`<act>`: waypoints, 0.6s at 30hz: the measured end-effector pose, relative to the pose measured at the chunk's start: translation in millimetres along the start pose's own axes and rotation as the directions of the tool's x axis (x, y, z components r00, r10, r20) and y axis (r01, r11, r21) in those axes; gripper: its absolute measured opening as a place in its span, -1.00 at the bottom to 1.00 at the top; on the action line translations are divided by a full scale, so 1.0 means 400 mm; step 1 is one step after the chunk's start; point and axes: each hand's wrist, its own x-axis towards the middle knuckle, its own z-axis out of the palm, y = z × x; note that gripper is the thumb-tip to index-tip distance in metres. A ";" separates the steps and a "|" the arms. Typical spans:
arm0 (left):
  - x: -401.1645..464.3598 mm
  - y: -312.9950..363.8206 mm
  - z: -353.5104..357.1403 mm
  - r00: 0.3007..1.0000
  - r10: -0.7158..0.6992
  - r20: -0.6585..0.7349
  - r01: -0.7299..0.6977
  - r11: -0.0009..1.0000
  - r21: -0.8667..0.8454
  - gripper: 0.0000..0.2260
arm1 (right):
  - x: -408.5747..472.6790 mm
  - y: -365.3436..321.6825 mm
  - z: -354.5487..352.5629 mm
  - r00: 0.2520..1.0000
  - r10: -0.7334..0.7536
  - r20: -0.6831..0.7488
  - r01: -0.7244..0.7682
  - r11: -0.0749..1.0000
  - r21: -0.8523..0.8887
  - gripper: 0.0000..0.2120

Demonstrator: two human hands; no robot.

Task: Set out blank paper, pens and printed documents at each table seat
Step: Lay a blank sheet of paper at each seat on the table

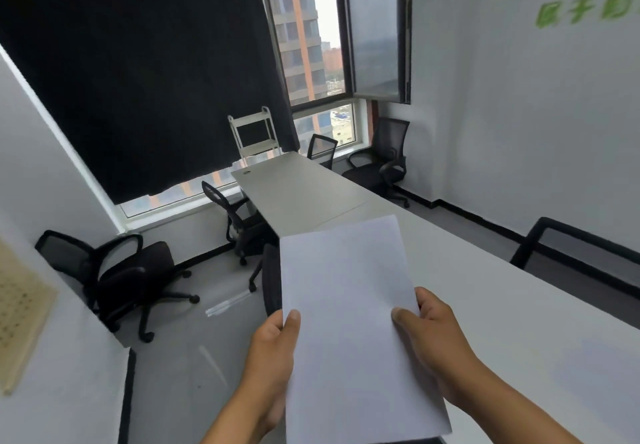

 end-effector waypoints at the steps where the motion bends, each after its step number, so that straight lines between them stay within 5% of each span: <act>1: 0.042 0.015 -0.006 0.999 -0.016 0.052 0.017 1.000 -0.016 -0.72 | 0.014 -0.005 0.006 0.999 -0.001 -0.042 0.002 1.000 0.012 -0.78; 9: 0.281 0.068 0.091 0.900 -0.117 0.421 0.122 0.992 0.015 -0.76 | 0.108 -0.013 -0.035 0.950 0.014 -0.312 -0.001 0.999 0.041 -0.85; 18: 0.524 0.025 0.293 0.796 -0.206 0.570 0.097 0.972 0.216 -0.80 | 0.281 0.090 -0.150 0.871 0.099 -0.481 -0.042 0.991 0.128 -0.88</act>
